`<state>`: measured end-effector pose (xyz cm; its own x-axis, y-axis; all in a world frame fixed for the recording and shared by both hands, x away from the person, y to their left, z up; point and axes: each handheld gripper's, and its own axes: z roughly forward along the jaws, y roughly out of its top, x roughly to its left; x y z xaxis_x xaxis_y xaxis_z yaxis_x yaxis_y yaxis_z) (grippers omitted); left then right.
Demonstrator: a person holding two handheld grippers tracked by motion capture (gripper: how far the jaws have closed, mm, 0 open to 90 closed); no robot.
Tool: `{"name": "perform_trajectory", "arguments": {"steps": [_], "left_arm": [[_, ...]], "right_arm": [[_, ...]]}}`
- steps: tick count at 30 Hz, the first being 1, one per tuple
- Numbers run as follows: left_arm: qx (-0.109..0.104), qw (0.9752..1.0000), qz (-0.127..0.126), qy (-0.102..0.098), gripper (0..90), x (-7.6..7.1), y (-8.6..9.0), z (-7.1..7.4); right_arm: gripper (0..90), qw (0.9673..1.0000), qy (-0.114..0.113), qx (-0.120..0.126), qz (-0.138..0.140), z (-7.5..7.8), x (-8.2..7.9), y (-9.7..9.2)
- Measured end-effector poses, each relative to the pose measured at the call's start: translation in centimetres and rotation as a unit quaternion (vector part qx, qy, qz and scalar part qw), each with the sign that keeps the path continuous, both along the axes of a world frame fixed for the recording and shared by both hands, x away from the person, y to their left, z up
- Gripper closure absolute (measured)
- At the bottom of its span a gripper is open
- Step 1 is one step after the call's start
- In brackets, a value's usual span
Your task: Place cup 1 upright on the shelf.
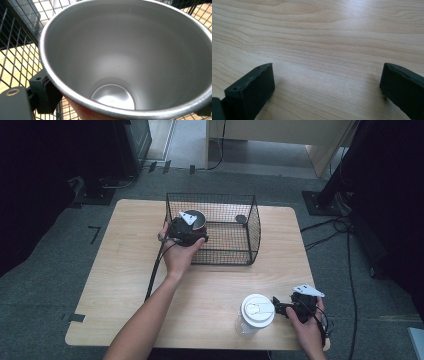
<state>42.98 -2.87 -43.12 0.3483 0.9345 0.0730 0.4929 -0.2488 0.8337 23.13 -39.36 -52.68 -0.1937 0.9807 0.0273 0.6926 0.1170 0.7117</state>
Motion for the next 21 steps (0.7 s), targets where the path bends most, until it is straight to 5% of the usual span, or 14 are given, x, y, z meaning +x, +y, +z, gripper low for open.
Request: {"name": "perform_trajectory", "arguments": {"steps": [21], "left_arm": [[0.017, 0.9993, 0.005, 0.033, 7.8, 0.31, 0.02, -0.55]], "right_arm": [[0.0, 1.0000, 0.000, 0.000, 0.000, 0.00, 0.00, 0.00]]}}
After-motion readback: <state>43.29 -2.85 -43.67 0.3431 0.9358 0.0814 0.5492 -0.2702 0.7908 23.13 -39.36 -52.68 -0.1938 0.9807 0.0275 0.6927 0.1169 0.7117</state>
